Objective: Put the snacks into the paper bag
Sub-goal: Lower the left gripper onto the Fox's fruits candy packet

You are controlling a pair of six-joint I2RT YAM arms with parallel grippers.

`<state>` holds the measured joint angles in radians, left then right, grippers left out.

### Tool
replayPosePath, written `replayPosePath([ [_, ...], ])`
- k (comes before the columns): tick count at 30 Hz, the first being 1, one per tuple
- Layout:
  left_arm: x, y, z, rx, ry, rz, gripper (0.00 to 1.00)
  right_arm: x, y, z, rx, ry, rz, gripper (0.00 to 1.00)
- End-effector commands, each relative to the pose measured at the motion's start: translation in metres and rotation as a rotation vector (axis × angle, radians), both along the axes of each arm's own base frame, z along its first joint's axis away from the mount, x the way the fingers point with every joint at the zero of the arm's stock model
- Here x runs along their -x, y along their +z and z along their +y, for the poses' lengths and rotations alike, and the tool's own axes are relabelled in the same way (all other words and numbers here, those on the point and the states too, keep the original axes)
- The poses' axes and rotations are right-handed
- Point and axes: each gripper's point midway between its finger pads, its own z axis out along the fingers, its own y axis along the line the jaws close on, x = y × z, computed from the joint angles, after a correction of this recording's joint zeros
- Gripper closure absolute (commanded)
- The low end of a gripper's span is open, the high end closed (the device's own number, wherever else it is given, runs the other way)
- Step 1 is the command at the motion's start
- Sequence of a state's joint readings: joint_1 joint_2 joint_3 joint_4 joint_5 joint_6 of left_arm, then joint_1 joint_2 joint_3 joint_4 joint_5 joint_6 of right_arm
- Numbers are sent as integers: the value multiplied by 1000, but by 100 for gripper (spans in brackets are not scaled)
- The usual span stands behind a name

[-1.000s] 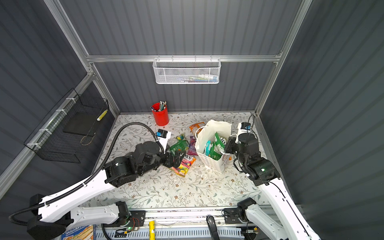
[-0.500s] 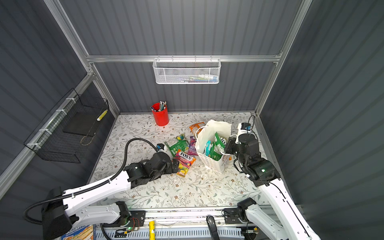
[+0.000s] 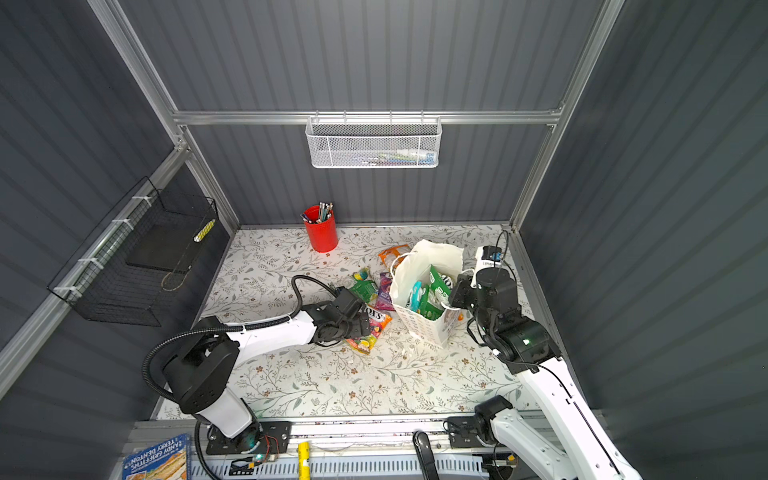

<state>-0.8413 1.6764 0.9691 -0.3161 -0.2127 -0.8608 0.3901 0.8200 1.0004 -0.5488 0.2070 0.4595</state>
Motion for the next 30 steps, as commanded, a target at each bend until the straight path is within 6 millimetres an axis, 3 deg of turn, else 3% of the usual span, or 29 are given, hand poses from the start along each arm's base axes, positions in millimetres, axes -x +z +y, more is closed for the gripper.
replayPosePath([
  [1,-8,-12,1,5,80,6,0,1,0,4,0,23,-5,100],
  [8,-8,-35,-13,47,95,55,1,3,1,7,-16,37,-8,100],
  [12,-6,-50,-3,16,133,60,6,3,0,10,-23,54,-1,100],
  [17,4,-59,1,70,146,62,24,4,0,9,-20,50,-5,100],
  [30,17,-44,20,87,156,17,63,6,2,13,-16,65,-4,100],
])
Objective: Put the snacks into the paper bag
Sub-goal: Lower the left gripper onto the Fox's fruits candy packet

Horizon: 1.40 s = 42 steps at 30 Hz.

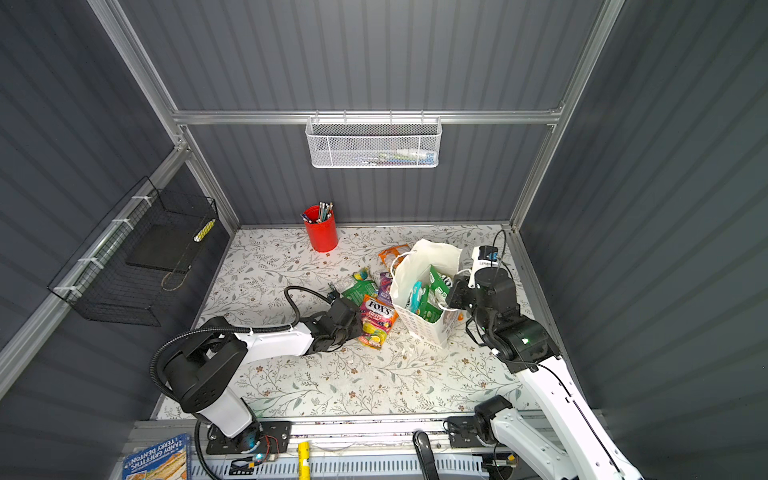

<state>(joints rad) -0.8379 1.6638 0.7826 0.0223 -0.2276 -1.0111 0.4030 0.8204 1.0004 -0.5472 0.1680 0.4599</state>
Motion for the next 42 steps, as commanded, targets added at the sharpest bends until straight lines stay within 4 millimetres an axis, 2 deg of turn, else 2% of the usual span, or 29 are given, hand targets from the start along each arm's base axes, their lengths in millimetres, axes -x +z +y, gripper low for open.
replayPosePath([
  [1,25,-29,23,-85,13,101,65,5,4,2,0,18,-15,100],
  [5,20,-21,12,-57,7,88,74,6,7,-5,14,-11,-31,100],
  [9,22,-1,3,-38,-3,33,83,6,7,-4,14,-10,-29,100],
  [12,25,9,6,-36,11,0,90,6,7,-2,8,-4,-29,100],
  [18,28,27,13,-45,6,-38,96,2,5,-1,11,-6,-21,100],
  [19,27,33,13,-49,-16,-58,92,2,4,0,10,0,-18,100],
  [20,26,39,10,-61,-52,-75,77,1,4,1,10,1,-18,100],
  [21,26,43,11,-96,-83,-80,52,2,4,0,9,0,-17,100],
  [23,24,46,19,-185,-107,-85,12,2,5,0,10,2,-18,100],
  [24,24,46,22,-226,-128,-85,1,3,6,0,9,2,-22,100],
  [28,17,47,13,-308,-230,-94,0,3,6,-1,13,-4,-23,100],
  [31,10,44,-2,-339,-285,-82,0,1,4,-1,17,-4,-17,100],
  [34,3,37,-20,-346,-336,-62,0,1,3,-1,17,-4,-14,100],
  [38,-12,29,-28,-370,-344,-45,0,1,3,-1,20,-5,-16,100],
  [42,-22,11,-40,-370,-364,-4,0,2,5,-2,20,-6,-21,100],
])
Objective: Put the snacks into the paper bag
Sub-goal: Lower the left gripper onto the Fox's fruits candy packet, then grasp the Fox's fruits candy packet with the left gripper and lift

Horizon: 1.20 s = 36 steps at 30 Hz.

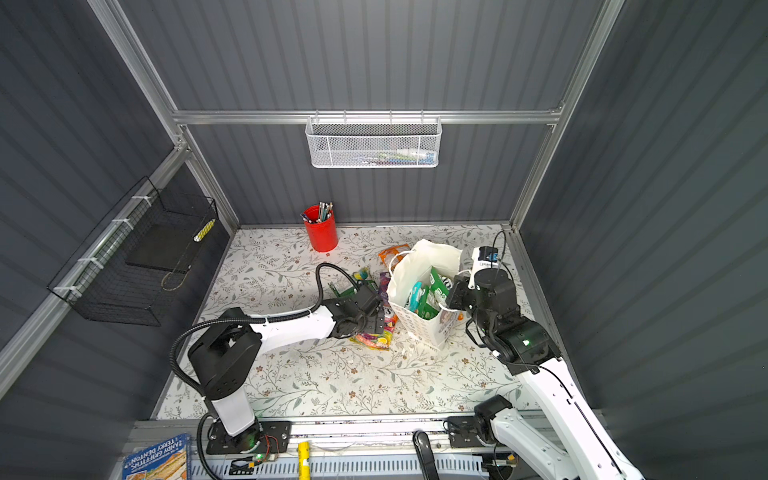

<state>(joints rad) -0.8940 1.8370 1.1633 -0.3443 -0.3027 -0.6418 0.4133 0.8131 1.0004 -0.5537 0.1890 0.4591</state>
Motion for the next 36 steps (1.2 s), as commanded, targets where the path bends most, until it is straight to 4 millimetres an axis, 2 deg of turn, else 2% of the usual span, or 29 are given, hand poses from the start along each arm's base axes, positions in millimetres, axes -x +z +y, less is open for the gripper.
replayPosePath([
  [1,-6,-13,-4,-40,-31,43,0,1,4,0,10,5,-16,100],
  [7,-6,-38,-1,-77,15,83,1,2,6,1,2,12,-22,100],
  [8,-6,-41,0,-78,27,87,4,3,6,2,-1,15,-22,100],
  [15,-1,-49,9,-64,85,96,34,3,7,2,-5,20,-25,100],
  [21,2,-42,9,-15,119,87,65,4,9,0,-4,13,-31,100],
  [25,5,-20,7,86,136,61,78,4,8,0,-1,10,-29,100],
  [29,14,14,12,230,163,5,82,4,8,1,-1,16,-29,100],
  [36,32,66,40,385,214,-83,86,5,8,1,-5,18,-31,100],
])
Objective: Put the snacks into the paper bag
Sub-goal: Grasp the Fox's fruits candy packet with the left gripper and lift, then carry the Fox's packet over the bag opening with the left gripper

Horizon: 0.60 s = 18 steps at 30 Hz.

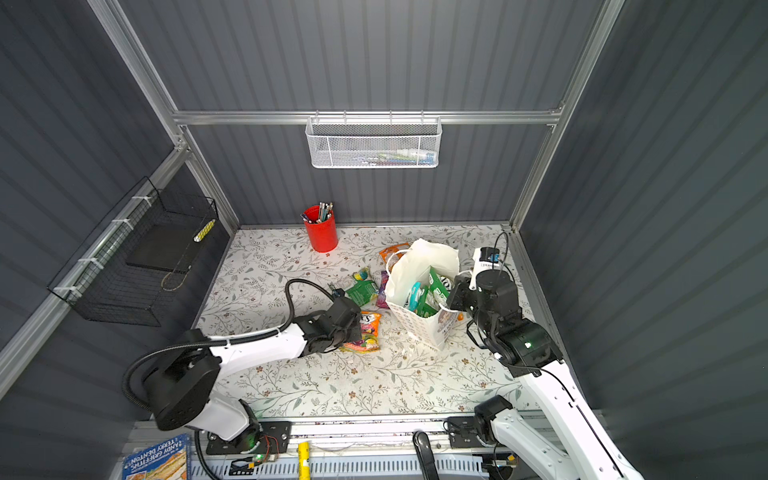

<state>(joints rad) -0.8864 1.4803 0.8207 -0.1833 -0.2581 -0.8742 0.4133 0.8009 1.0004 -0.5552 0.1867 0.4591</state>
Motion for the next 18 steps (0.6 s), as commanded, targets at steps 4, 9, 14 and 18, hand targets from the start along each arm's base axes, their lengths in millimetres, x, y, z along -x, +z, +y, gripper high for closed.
replayPosePath([
  [4,1,88,10,196,43,-152,86,3,7,2,0,17,-24,100],
  [9,11,151,19,286,16,-255,87,4,8,3,-7,22,-25,100],
  [14,16,205,13,336,-59,-324,87,3,7,5,-14,31,-23,100],
  [18,16,240,5,362,-101,-365,87,3,7,5,-14,30,-23,100],
])
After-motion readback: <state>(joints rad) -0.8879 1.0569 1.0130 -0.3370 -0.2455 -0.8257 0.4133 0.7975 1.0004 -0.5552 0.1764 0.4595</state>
